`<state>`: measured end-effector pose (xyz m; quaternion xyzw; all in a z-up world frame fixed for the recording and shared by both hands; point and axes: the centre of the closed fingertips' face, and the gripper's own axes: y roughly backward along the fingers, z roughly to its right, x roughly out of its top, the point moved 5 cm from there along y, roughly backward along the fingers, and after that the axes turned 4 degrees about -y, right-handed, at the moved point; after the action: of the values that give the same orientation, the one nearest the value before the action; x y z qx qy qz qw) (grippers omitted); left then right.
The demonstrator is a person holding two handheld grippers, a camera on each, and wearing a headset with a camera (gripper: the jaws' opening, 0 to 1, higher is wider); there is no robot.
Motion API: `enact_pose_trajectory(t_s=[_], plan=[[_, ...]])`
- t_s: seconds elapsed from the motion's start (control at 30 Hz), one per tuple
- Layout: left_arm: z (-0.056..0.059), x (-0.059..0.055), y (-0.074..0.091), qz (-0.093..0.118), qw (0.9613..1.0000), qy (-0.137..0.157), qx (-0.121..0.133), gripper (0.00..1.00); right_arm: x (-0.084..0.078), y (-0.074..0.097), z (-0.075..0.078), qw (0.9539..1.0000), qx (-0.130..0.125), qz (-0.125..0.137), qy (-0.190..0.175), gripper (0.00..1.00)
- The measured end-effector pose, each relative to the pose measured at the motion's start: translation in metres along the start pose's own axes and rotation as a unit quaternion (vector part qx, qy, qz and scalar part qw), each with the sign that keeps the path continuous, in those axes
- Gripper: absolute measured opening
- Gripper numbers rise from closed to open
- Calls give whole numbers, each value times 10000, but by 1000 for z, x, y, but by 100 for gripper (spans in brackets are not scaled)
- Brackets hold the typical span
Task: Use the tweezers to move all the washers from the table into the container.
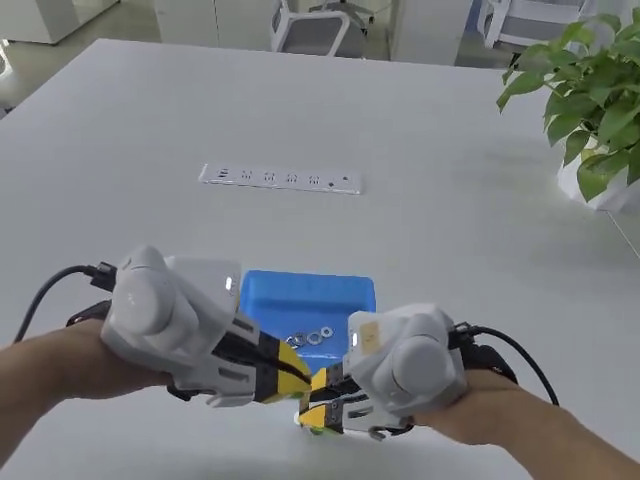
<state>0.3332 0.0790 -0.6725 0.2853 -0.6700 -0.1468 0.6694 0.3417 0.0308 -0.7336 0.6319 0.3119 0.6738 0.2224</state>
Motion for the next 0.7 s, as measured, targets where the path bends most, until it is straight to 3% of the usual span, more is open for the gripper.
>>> enact_pose_trajectory(t_s=[0.7], plan=[[0,1,1,-38,9999,120,57,6,0,-1,0,9999,-24,-93,87,7]])
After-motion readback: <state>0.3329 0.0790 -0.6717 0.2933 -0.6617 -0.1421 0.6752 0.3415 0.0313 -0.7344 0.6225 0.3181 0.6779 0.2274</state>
